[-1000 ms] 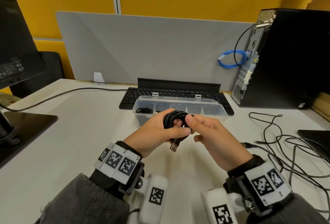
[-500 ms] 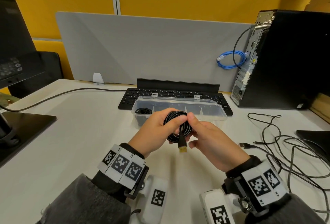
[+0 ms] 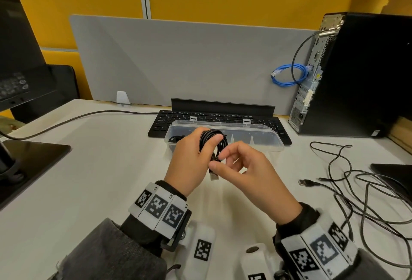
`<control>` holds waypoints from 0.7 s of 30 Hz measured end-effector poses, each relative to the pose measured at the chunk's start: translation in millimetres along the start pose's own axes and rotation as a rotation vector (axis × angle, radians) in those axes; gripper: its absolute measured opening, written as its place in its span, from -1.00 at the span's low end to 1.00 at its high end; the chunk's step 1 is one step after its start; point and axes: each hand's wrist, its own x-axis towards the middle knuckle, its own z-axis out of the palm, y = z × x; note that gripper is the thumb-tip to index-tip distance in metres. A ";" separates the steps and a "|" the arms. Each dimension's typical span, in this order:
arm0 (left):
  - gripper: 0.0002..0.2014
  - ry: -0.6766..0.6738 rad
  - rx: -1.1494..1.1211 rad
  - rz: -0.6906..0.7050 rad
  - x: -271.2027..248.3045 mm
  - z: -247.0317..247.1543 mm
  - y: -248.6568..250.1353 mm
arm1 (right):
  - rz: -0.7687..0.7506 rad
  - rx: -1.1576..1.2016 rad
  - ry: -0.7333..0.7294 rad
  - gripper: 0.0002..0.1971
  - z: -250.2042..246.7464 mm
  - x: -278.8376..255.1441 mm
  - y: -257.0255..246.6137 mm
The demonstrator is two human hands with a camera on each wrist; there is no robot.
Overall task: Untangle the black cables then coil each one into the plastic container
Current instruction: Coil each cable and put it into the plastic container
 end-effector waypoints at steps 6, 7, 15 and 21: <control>-0.84 -0.044 -0.041 -0.009 -2.9 6.2 -0.2 | -0.055 -0.205 -0.047 -0.85 -0.9 1.9 1.0; -0.83 -0.068 -0.066 -0.005 -3.6 7.7 1.0 | -0.056 -0.224 -0.044 -0.90 -1.2 3.4 1.5; -0.87 -0.106 -0.316 -0.083 -6.4 10.6 4.9 | 0.007 -0.131 -0.120 -0.85 -3.0 4.9 -1.9; -0.75 -0.103 -0.288 -0.063 -4.5 5.4 5.9 | 0.032 -0.035 -0.148 -0.82 -4.6 2.6 -6.4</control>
